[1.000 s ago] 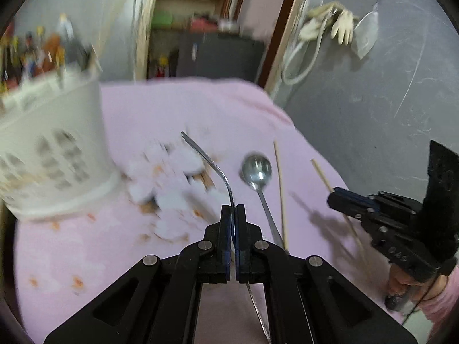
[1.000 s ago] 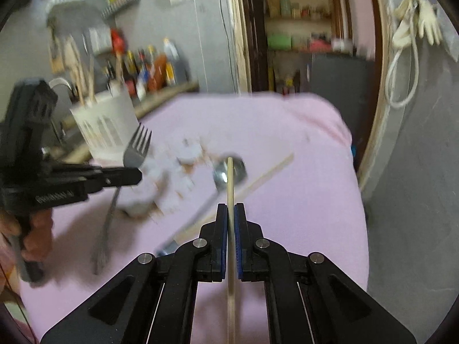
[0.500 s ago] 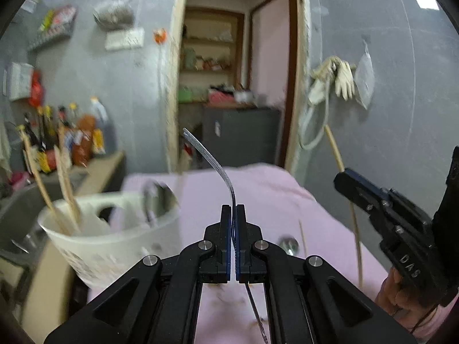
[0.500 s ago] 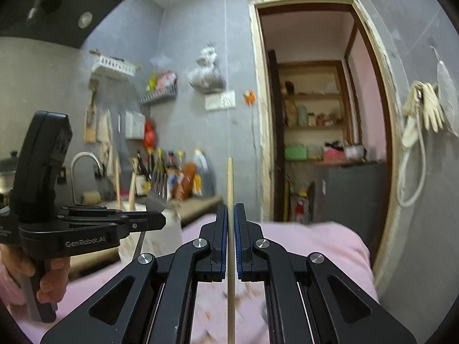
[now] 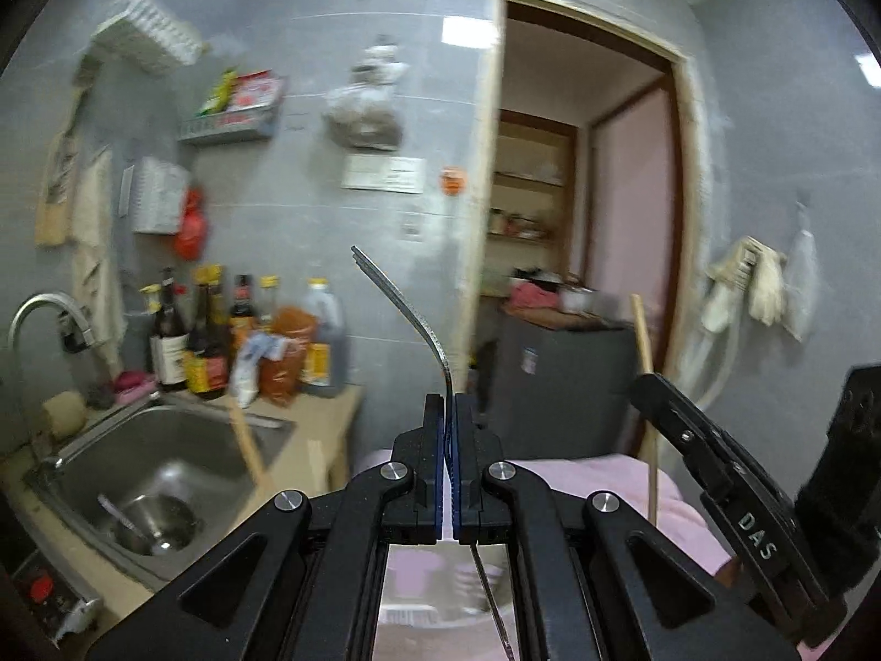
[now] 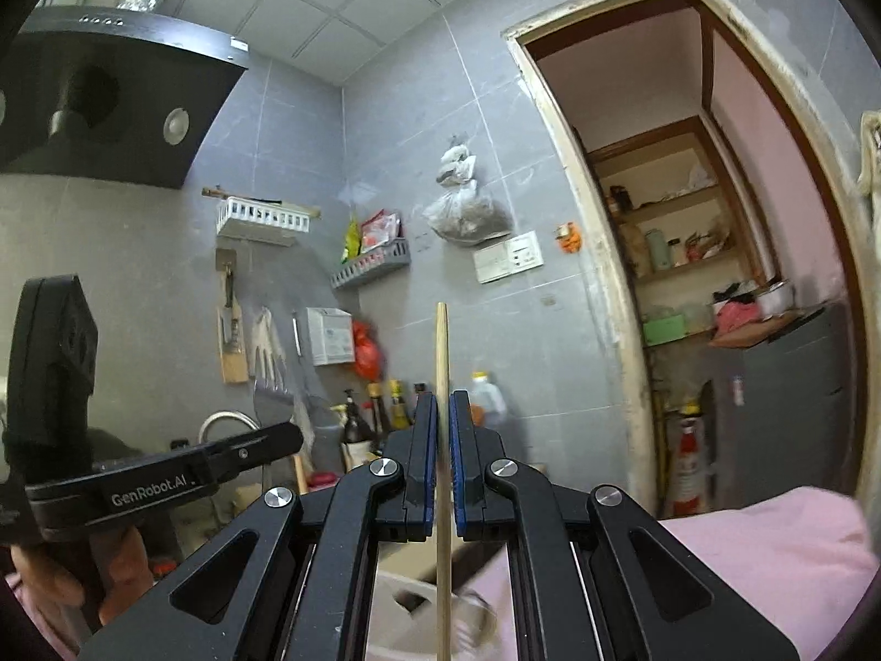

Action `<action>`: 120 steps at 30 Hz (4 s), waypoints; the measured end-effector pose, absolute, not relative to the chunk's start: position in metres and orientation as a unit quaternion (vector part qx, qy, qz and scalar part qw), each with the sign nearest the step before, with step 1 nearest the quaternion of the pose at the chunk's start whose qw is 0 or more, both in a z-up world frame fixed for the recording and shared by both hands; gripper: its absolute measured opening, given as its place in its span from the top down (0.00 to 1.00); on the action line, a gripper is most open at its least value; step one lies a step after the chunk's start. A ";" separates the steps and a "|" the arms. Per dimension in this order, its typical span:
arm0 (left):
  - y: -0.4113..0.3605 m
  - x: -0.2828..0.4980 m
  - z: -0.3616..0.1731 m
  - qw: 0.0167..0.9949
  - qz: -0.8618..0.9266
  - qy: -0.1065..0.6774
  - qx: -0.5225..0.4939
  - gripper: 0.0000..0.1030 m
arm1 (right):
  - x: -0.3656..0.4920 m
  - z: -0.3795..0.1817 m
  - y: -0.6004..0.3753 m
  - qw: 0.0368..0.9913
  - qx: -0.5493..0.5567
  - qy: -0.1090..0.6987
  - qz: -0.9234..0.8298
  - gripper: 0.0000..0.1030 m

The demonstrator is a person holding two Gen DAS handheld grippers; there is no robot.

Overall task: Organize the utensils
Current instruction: 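Carry the fork and chopstick to the white holder and release them inside, then move both tools back over the last spoon and chopstick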

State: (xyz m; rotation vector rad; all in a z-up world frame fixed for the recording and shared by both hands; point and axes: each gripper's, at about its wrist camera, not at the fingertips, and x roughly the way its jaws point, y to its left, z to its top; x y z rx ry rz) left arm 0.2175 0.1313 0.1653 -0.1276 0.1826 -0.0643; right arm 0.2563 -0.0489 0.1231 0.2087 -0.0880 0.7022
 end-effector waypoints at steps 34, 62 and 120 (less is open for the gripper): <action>0.171 0.267 0.090 0.992 0.047 0.110 -0.046 0.99 | 0.285 0.072 -0.001 0.951 0.064 -0.043 0.301 0.96; 0.142 0.225 0.123 0.990 -0.053 0.096 -0.086 0.66 | 0.247 0.099 -0.059 0.954 0.048 -0.046 0.294 0.78; -0.062 0.310 -0.014 0.846 -0.294 0.446 0.007 0.53 | 0.306 -0.015 -0.253 0.918 0.036 0.368 0.141 0.53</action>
